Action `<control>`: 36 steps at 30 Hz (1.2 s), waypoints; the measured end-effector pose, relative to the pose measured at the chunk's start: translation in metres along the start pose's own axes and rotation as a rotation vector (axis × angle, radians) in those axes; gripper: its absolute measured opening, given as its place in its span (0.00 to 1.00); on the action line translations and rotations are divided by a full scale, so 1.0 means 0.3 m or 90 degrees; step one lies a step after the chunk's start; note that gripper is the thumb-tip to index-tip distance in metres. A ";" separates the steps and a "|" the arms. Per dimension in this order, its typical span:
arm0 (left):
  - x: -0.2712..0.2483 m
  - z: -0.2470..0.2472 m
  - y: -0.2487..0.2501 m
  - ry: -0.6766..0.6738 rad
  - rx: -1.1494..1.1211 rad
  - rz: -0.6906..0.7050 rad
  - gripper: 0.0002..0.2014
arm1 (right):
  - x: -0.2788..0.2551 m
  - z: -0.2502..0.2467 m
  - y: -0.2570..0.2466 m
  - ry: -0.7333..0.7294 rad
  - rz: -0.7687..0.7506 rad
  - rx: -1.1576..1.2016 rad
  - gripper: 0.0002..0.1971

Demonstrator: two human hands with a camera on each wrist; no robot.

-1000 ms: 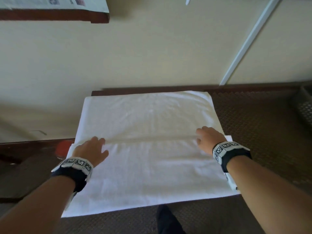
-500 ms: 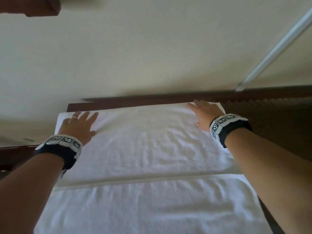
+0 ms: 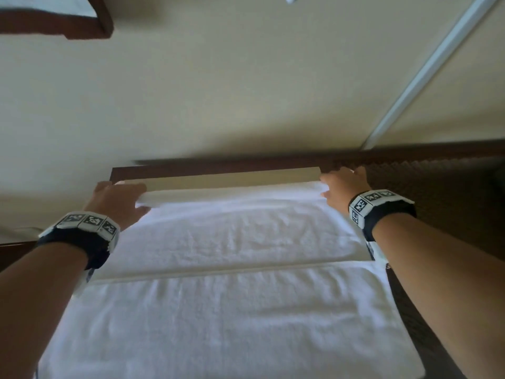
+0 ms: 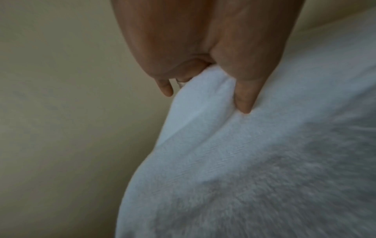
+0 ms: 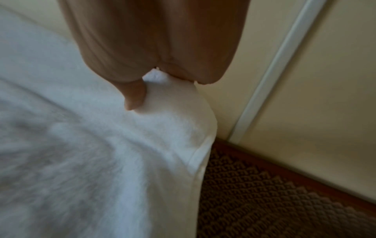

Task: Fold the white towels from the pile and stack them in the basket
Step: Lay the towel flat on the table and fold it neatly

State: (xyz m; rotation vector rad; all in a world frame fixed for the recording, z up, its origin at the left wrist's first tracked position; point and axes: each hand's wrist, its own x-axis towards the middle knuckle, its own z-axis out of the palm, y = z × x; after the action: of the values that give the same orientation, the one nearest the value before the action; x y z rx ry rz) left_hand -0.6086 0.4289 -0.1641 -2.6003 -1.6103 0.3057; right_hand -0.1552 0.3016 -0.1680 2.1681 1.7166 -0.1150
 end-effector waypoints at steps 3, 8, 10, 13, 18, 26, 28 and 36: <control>-0.155 -0.061 -0.001 0.082 -0.013 0.033 0.16 | -0.168 -0.036 0.008 0.038 0.021 0.000 0.06; -0.526 -0.112 0.028 0.203 -0.018 0.050 0.16 | -0.540 -0.021 -0.031 0.183 0.032 0.041 0.07; -0.687 -0.093 0.043 0.218 -0.028 0.043 0.17 | -0.695 0.035 -0.047 0.218 0.033 0.051 0.09; -0.901 0.017 0.083 0.185 -0.049 0.047 0.19 | -0.897 0.171 -0.082 0.179 0.029 0.034 0.12; -1.091 0.263 0.137 0.030 -0.031 0.063 0.26 | -1.073 0.347 -0.147 -0.007 0.036 -0.012 0.16; -1.124 0.242 0.126 0.131 -0.205 0.115 0.10 | -1.130 0.364 -0.126 0.116 0.030 0.130 0.16; -1.168 0.274 0.112 0.151 -0.202 0.151 0.13 | -1.176 0.424 -0.118 0.115 -0.003 0.144 0.18; -1.189 0.260 0.201 0.049 -0.080 0.133 0.30 | -1.199 0.444 -0.100 0.101 -0.003 0.128 0.13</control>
State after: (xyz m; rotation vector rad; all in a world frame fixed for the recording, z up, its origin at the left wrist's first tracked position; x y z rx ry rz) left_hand -0.7257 0.0800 -0.2029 -2.8418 -1.3784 0.1155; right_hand -0.2533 -0.0693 -0.1945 2.3738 1.8693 -0.1247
